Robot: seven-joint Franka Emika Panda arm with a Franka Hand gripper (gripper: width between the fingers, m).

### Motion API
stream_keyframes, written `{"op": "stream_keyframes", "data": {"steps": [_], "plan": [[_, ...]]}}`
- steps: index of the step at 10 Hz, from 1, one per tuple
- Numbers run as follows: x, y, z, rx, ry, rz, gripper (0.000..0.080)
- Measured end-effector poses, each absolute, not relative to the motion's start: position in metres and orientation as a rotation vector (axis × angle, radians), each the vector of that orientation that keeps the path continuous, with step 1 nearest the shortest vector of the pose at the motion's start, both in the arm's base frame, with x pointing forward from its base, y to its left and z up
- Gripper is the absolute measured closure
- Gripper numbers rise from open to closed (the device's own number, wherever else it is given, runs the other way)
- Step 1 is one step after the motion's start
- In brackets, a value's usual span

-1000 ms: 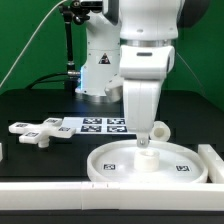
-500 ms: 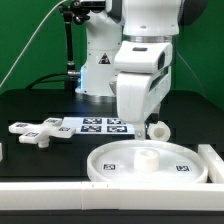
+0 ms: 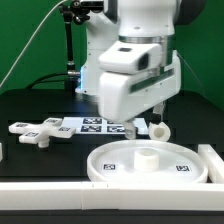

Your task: Assemble round table

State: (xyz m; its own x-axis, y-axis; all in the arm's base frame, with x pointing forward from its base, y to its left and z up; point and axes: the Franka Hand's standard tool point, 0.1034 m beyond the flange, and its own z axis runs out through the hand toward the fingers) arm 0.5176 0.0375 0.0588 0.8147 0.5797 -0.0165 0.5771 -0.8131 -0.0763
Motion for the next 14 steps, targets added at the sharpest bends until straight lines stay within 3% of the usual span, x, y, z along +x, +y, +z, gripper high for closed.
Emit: {"op": "stream_keyframes", "data": {"steps": [9, 12, 14], "plan": [[0.502, 0.058, 0.052, -3.037, 0.183, 0.119, 0.0151], [0.481, 0.077, 0.042, -3.043, 0.204, 0.171, 0.0151], [0.482, 0.076, 0.043, -3.041, 0.194, 0.193, 0.0151]]}}
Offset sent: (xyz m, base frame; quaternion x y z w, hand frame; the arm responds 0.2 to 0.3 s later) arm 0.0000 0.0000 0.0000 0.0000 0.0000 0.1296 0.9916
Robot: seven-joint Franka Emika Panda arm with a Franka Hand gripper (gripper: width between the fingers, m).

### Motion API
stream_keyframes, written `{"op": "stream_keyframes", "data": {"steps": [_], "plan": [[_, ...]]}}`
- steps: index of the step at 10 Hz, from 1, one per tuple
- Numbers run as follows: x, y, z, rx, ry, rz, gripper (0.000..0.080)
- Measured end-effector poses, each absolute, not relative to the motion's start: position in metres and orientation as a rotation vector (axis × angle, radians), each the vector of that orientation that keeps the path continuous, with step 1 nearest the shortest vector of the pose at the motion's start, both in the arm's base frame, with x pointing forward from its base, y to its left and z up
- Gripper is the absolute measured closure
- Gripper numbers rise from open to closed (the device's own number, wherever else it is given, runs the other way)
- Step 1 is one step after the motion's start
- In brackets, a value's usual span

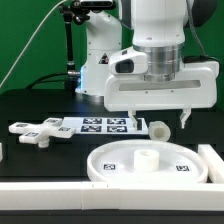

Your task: Assemble round table

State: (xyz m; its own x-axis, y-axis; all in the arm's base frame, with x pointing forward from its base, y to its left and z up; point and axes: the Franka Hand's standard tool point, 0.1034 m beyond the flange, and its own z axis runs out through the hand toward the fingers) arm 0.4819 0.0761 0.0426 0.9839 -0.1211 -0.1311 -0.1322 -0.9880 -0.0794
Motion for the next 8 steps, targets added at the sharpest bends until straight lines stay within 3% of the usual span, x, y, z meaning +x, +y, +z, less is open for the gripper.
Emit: {"op": "stream_keyframes", "data": {"steps": [8], "plan": [[0.464, 0.081, 0.039, -2.875, 0.217, 0.952, 0.0151]]}}
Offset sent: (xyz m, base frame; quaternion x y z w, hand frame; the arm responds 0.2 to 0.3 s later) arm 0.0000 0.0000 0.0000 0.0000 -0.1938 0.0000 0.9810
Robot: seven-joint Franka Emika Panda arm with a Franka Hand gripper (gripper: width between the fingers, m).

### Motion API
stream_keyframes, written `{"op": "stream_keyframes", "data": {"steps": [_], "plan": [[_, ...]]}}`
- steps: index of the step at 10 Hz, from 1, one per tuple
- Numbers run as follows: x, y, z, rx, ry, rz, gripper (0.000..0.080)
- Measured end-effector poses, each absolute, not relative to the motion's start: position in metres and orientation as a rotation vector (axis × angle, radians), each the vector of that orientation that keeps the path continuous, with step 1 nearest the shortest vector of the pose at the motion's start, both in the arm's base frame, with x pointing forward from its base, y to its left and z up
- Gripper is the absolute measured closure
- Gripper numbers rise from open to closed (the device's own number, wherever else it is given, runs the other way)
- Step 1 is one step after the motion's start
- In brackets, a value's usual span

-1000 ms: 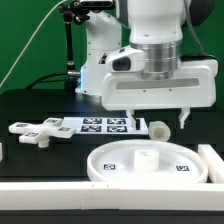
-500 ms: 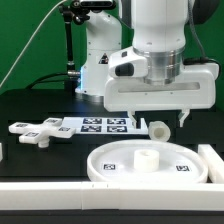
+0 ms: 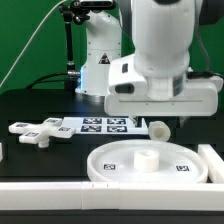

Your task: Assemble round table

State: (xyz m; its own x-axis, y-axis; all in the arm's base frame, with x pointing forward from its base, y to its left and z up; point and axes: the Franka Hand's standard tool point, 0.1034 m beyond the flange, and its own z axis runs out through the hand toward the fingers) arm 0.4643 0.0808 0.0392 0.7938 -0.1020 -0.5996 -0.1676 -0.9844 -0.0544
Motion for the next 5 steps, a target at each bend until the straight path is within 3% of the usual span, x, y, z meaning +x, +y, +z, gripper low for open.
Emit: {"op": "stream_keyframes", "data": {"steps": [5], "plan": [[0.4617, 0.0803, 0.0357, -2.708, 0.175, 1.350, 0.0151]]}}
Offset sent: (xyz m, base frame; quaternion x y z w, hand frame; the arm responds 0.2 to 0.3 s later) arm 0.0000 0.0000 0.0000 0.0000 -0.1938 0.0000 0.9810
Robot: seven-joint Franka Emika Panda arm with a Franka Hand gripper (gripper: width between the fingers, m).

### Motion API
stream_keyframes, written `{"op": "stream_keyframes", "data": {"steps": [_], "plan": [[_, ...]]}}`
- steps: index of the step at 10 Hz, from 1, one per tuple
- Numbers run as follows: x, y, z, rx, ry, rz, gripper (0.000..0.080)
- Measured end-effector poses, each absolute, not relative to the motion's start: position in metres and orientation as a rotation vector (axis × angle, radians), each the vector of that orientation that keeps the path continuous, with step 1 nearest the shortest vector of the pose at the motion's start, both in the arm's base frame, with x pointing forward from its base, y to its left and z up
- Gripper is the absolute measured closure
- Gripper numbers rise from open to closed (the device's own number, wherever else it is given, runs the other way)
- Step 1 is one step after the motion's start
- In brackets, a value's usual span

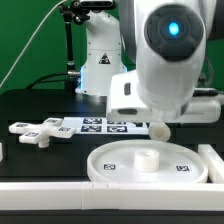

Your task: Assemble round table

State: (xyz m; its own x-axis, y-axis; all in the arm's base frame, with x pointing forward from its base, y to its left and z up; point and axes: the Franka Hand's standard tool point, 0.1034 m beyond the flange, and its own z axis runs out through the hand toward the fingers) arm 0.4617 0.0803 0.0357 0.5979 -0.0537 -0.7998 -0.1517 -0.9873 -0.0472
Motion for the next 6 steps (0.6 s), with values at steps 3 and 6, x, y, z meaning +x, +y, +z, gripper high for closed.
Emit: {"op": "stream_keyframes", "data": {"steps": [3, 6], "plan": [[0.452, 0.085, 0.023, -2.602, 0.140, 1.555, 0.0151], [0.445, 0.089, 0.014, -2.606, 0.127, 1.555, 0.0151]]}}
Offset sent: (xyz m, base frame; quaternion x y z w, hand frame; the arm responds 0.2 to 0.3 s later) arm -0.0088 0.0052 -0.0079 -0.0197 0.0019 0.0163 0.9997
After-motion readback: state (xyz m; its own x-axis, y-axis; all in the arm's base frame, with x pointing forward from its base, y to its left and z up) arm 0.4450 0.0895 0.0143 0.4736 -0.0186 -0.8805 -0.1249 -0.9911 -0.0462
